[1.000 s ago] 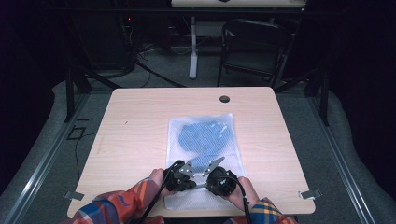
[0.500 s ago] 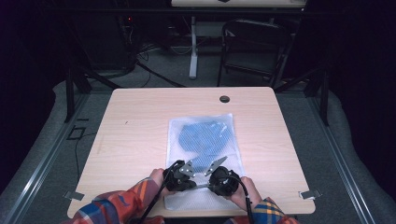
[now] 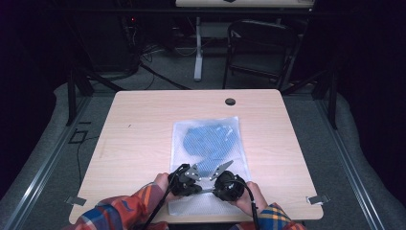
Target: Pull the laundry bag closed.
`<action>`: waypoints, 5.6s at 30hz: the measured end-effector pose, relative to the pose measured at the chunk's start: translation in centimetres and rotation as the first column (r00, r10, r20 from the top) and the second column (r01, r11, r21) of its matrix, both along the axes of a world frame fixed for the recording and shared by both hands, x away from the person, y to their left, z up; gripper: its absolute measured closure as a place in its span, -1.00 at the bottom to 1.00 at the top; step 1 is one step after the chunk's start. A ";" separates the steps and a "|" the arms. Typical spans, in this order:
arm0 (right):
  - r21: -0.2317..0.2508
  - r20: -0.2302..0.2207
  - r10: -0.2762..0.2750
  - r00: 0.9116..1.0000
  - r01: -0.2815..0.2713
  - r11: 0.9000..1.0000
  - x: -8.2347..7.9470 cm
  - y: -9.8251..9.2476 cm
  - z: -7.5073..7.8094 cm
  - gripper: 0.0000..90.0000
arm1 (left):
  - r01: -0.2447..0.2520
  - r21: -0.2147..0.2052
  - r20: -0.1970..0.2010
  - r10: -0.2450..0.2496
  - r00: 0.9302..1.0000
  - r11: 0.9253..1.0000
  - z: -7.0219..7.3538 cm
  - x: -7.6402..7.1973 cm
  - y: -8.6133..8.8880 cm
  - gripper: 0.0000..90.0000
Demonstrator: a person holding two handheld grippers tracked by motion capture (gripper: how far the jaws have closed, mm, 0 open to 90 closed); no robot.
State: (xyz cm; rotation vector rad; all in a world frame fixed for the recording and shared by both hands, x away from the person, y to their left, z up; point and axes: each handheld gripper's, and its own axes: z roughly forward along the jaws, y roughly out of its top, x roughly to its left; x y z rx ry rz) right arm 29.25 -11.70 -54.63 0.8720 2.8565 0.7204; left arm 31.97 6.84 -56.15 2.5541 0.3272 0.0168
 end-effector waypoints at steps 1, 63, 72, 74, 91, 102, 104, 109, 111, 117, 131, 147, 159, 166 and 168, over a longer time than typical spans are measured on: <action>-0.011 0.000 0.007 1.000 -0.007 1.000 0.0 0.1 -0.1 0.91 | 0.003 -0.001 0.000 -0.003 1.000 1.000 0.0 0.0 -0.1 1.00; -0.035 -0.045 -0.065 0.997 0.063 0.997 0.8 -1.7 -0.4 0.93 | 0.025 0.009 0.031 -0.025 0.999 1.000 -0.1 -0.3 -0.4 1.00; -0.061 -0.055 -0.066 0.996 0.063 0.996 0.9 -2.0 -0.4 0.93 | 0.013 0.003 0.017 -0.013 1.000 1.000 -0.1 -0.2 -0.4 1.00; -0.053 -0.049 -0.065 0.997 0.062 0.997 0.9 -2.0 -0.4 0.93 | 0.010 -0.001 0.019 -0.010 1.000 1.000 -0.1 -0.2 -0.4 1.00; -0.053 -0.050 -0.040 0.998 0.037 0.998 1.0 -2.0 -0.5 0.93 | 0.043 -0.027 0.077 -0.041 0.996 0.999 -0.4 -0.5 -2.7 1.00; -0.052 -0.060 -0.061 0.996 0.058 0.997 0.9 -2.2 -0.6 0.93 | 0.041 -0.030 0.071 -0.039 0.997 0.999 -0.4 -0.5 -2.7 1.00; -0.074 -0.056 -0.049 0.997 0.044 0.996 1.1 -2.4 -0.4 0.93 | 0.042 -0.030 0.072 -0.040 0.997 0.999 -0.4 -0.5 -2.7 1.00; -0.065 -0.064 -0.055 0.996 0.051 0.997 1.1 -2.6 -0.4 0.93 | 0.044 -0.029 0.070 -0.042 0.997 0.999 -0.5 -0.5 -2.6 1.00; -0.063 -0.068 -0.064 0.996 0.060 0.996 1.1 -2.8 -0.4 0.93 | 0.044 -0.029 0.071 -0.042 0.997 0.999 -0.5 -0.5 -2.7 1.00; -0.069 -0.068 -0.077 0.995 0.072 0.995 1.0 -3.4 -0.3 0.93 | 0.045 -0.031 0.075 -0.043 0.996 0.999 -0.5 -0.5 -2.7 1.00; -0.063 -0.080 -0.091 0.993 0.086 0.994 1.0 -4.2 -0.3 0.93 | 0.048 -0.030 0.075 -0.046 0.996 0.998 -0.5 -0.5 -2.7 1.00; -0.081 -0.075 -0.110 0.991 0.104 0.991 1.0 -5.0 -0.1 0.93 | 0.048 -0.031 0.074 -0.046 0.996 0.998 -0.5 -0.5 -2.7 1.00; -0.089 -0.066 -0.111 0.992 0.105 0.991 0.9 -5.3 -0.1 0.93 | 0.049 -0.030 0.075 -0.046 0.996 0.998 -0.5 -0.5 -2.7 1.00; -0.083 -0.070 -0.119 0.990 0.113 0.990 0.9 -5.6 -0.1 0.93 | 0.049 -0.030 0.075 -0.046 0.996 0.998 -0.5 -0.5 -2.7 1.00; -0.091 -0.068 -0.115 0.991 0.108 0.990 0.9 -5.6 -0.1 0.93 | 0.047 -0.031 0.074 -0.044 0.996 0.998 -0.5 -0.5 -2.7 1.00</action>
